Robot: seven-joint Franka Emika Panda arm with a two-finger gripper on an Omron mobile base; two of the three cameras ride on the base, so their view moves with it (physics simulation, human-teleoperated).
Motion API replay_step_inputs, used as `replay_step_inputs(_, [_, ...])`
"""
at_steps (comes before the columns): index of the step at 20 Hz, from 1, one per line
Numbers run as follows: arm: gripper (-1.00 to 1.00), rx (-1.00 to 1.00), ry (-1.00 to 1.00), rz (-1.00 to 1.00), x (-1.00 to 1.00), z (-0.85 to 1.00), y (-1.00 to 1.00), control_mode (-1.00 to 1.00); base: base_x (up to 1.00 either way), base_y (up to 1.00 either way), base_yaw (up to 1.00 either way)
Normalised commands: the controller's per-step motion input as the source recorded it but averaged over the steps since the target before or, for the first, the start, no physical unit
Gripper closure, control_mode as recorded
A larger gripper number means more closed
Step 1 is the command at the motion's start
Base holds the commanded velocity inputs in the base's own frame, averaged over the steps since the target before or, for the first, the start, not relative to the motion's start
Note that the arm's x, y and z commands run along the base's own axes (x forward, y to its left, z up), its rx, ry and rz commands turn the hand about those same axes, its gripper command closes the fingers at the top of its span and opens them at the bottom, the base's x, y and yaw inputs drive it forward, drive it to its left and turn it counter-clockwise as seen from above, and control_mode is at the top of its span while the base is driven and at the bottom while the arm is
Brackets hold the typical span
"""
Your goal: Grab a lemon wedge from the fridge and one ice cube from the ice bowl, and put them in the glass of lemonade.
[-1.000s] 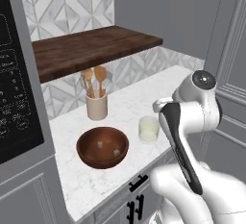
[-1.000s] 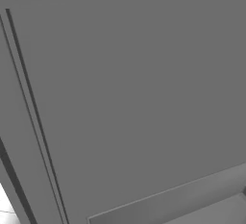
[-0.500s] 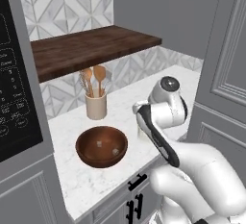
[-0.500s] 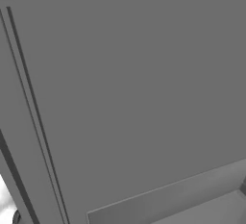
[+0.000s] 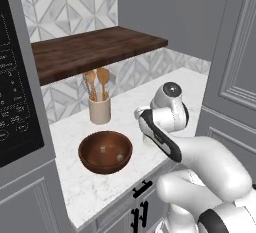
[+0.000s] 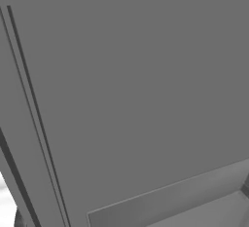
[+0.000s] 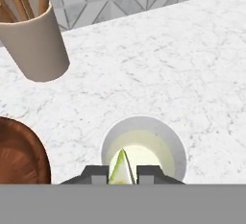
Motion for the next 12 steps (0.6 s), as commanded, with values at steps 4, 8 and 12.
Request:
replay_step_inputs(4, [1.00,0.06,0.00,0.00,0.16,-0.03,-0.32,-1.00,0.00,0.00,0.00])
replay_step_inputs(8, [1.00,0.00,0.00,0.01,-0.07,-0.05,0.00,-1.00,0.00,0.00,0.00])
replay_step_inputs(12, [1.00,0.00,0.00,0.00,0.00,-0.23,0.01,-1.00,0.00,0.00,0.00])
